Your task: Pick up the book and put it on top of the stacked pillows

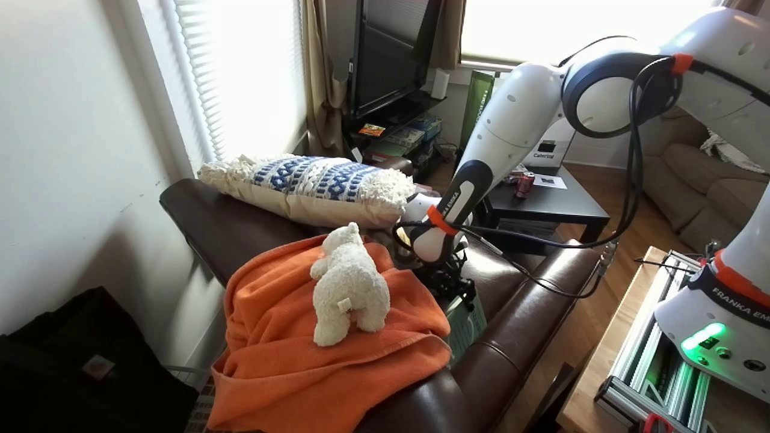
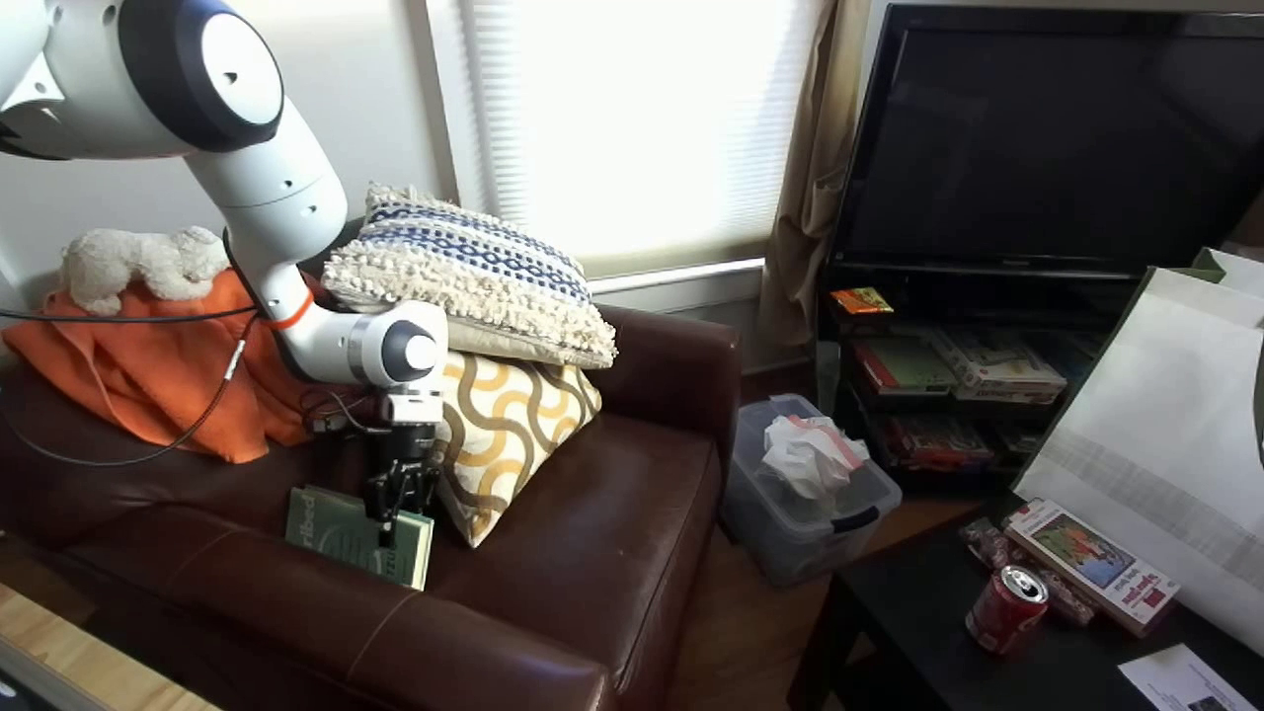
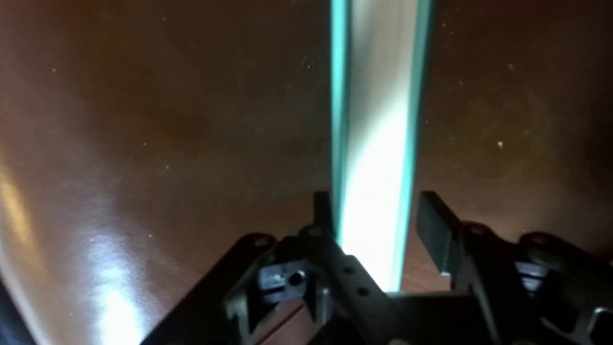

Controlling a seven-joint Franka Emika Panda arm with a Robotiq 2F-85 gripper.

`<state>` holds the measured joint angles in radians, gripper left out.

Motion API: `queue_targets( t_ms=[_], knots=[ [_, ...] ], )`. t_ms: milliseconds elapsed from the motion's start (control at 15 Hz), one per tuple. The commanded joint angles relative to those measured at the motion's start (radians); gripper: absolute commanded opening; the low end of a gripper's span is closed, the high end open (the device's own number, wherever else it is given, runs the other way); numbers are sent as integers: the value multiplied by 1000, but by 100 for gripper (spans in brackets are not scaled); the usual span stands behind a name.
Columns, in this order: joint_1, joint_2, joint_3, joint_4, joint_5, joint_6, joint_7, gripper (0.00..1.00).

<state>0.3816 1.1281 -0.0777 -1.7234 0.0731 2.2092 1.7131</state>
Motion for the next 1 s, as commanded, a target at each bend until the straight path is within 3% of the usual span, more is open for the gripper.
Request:
queue_targets(
  t_ms=[0, 133, 467, 933],
  knots=[
    [-1, -51, 28, -74, -20, 62, -20, 17],
    [-27, -86, 49, -113, -12, 54, -71, 4],
    [-30, -181, 45, -208, -11, 87, -101, 7],
    [21, -479, 5, -518, -35, 230, -24, 7]
  ],
)
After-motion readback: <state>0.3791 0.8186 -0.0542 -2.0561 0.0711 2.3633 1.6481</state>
